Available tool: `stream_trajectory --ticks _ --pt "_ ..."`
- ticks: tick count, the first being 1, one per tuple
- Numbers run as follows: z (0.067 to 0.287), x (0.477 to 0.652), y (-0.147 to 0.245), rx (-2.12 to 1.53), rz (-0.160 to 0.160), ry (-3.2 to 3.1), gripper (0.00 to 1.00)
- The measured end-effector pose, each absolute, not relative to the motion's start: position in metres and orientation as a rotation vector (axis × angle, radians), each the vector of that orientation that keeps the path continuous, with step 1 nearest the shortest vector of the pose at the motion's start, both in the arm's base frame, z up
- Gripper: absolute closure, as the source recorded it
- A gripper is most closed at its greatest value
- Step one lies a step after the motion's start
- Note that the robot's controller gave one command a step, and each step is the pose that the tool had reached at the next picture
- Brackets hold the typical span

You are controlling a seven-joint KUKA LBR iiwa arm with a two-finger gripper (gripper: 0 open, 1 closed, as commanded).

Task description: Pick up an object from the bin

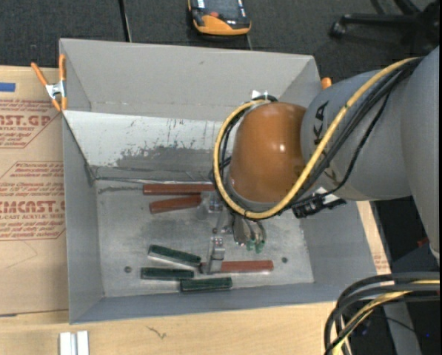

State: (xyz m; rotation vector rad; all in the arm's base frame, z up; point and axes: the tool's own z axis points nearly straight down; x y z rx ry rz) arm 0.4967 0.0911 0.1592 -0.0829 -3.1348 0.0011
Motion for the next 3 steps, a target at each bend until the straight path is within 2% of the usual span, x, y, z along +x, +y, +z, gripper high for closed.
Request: stream_trajectory --ticks 1,2,3 --pt "0.115 0.512 0.130 -0.099 -0.003 -3.141 0.00" --pt "0.069 0.493 0.135 -0.171 -0.001 -3.136 0.00" --pt "0.070 0.503 0.135 -0.155 -0.002 -3.138 1.00"
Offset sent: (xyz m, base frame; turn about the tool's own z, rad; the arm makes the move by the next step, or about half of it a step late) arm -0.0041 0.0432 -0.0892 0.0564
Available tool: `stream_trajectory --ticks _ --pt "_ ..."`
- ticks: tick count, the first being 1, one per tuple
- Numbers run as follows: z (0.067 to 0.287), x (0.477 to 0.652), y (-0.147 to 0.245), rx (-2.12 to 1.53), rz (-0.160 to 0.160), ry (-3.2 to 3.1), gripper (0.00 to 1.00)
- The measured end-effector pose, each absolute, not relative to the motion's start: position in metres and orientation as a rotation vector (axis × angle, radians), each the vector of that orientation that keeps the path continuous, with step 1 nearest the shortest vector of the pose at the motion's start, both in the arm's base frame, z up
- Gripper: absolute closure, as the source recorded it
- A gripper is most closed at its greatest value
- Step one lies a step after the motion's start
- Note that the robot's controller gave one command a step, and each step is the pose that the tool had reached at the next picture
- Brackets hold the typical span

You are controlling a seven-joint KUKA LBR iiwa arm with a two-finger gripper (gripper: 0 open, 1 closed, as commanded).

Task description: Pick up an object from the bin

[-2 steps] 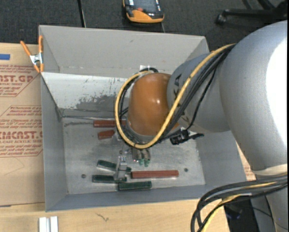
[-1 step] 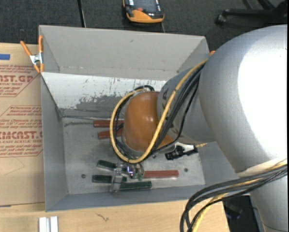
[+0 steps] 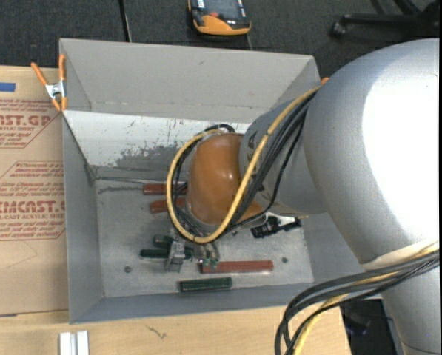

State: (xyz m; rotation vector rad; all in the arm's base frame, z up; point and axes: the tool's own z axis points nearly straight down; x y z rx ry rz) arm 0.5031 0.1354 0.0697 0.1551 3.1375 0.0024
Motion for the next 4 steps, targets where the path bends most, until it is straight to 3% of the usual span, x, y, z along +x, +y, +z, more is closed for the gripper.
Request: stream_trajectory --ticks 2,4 --pt "0.071 0.503 0.136 0.155 0.002 3.138 1.00" --pt "0.088 0.501 0.135 0.155 -0.001 3.144 1.00"
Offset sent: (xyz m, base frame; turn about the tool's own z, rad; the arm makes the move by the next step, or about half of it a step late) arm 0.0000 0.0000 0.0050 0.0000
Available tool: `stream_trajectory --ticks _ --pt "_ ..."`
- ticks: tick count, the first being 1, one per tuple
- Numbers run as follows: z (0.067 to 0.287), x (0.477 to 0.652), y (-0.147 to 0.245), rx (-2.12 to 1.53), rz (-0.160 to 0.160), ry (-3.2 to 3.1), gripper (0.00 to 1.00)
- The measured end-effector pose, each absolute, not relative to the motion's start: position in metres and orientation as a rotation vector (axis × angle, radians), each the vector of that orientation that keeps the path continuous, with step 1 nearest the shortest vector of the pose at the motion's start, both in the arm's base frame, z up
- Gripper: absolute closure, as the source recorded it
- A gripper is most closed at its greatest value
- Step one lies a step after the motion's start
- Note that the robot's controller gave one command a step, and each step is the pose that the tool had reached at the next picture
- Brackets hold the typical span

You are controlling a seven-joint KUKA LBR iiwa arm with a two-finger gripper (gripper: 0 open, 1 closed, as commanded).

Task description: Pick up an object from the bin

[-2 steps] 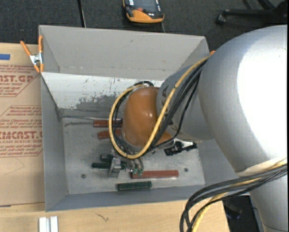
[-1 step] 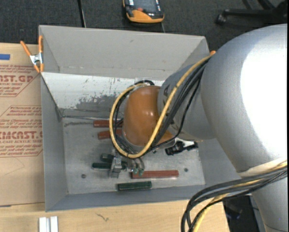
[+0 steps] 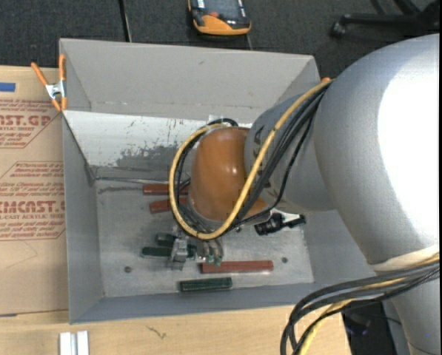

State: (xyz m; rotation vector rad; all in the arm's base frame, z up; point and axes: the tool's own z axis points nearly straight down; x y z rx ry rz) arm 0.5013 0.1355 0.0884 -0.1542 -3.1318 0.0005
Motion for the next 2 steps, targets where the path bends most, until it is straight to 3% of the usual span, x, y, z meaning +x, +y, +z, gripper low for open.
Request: stream_trajectory --ticks 2 --pt "0.119 0.501 0.136 -0.154 0.000 -3.134 1.00"
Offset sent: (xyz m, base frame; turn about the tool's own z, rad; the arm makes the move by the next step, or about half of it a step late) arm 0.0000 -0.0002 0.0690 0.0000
